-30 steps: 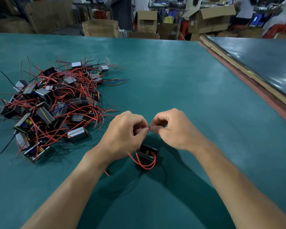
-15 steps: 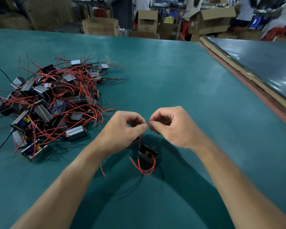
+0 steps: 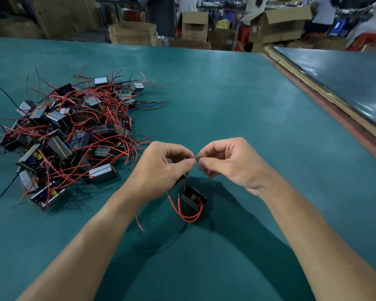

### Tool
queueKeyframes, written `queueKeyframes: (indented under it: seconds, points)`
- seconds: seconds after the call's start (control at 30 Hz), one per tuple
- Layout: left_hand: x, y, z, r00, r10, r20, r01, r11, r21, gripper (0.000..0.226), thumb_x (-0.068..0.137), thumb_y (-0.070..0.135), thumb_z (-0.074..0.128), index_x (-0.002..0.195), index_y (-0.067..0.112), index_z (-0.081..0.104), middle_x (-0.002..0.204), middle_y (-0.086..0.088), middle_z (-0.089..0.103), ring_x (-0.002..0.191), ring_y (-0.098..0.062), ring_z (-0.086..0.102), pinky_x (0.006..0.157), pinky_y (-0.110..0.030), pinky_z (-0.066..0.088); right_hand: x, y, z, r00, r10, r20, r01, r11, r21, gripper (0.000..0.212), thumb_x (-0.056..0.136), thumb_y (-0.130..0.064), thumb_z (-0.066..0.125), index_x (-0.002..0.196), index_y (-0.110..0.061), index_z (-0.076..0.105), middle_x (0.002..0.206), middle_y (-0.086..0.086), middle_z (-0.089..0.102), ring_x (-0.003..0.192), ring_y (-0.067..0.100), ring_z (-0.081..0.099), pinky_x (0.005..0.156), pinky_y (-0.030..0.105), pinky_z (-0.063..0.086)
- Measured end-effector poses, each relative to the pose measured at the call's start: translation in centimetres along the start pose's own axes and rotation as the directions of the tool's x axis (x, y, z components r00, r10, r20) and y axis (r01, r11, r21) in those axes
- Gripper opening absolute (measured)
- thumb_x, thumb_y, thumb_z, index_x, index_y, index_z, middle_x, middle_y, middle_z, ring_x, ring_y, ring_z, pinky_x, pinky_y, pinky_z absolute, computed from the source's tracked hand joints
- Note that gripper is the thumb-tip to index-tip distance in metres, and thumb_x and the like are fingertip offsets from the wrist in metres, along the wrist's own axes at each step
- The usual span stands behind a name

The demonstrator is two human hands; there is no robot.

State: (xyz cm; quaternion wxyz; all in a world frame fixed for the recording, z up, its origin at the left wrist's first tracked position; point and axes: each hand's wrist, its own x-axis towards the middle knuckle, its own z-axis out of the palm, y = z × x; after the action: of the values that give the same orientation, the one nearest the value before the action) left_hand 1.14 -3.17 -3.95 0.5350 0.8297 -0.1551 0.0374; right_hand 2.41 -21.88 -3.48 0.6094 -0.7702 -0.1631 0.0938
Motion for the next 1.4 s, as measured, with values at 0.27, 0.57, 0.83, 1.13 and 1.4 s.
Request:
queueKeyframes:
  seconds: [0.27,0.57,0.83,1.13,1.4]
  points:
    - [0.1,0.4,-0.3,0.977,-0.186,0.103,0.204,0.956,-0.213,0.017,0.089,0.006,0.066,0.073,0.010,0.071,0.052,0.010,0.054,0.051,-0.005,0.041,0.050,-0.015,0.033,0.0,0.1,-0.1,0.975,-0.215,-0.063,0.202,0.964,-0.176,0.015,0.085,-0.004,0.073,0.079,-0.017,0.077,0.072,0.006,0.074,0.063,0.013,0.064,0.066,0.034,0.055]
    - [-0.2,0.2,0.0,0.981,-0.146,0.129,0.165,0.975,-0.149,0.016,0.090,0.015,0.068,0.077,0.006,0.072,0.049,0.008,0.049,0.046,-0.008,0.036,0.045,-0.020,0.029,-0.3,-0.1,0.1,0.981,-0.184,-0.068,0.166,0.963,-0.215,0.011,0.080,-0.017,0.073,0.069,-0.014,0.070,0.065,-0.005,0.071,0.056,0.016,0.062,0.055,0.029,0.049]
    - [-0.2,-0.2,0.5,0.993,0.108,-0.043,-0.097,0.974,0.203,0.012,0.079,0.013,0.073,0.078,0.025,0.077,0.068,0.008,0.067,0.071,-0.010,0.059,0.071,-0.021,0.046,0.4,0.1,0.7,0.985,0.049,-0.168,-0.047,0.999,0.015,0.027,0.085,-0.004,0.069,0.059,-0.014,0.065,0.056,-0.001,0.062,0.050,0.011,0.052,0.049,0.026,0.043]
    - [-0.1,-0.5,0.5,0.994,0.090,-0.068,-0.072,0.970,0.233,0.010,0.074,0.016,0.075,0.076,0.025,0.077,0.065,0.005,0.068,0.066,-0.011,0.061,0.064,-0.012,0.041,0.4,0.0,0.5,0.983,0.100,-0.155,-0.108,0.993,-0.046,0.030,0.088,-0.007,0.068,0.059,-0.015,0.065,0.056,-0.002,0.062,0.049,0.011,0.051,0.049,0.023,0.043]
    - [0.0,-0.7,0.3,1.000,-0.004,-0.028,0.012,0.954,0.300,0.007,0.074,0.022,0.076,0.076,0.026,0.072,0.067,0.014,0.068,0.064,0.001,0.061,0.066,-0.017,0.046,0.5,0.0,0.9,0.964,0.091,-0.250,-0.087,0.996,0.028,0.024,0.095,-0.010,0.058,0.074,-0.012,0.069,0.061,-0.002,0.065,0.050,0.010,0.053,0.049,0.023,0.047]
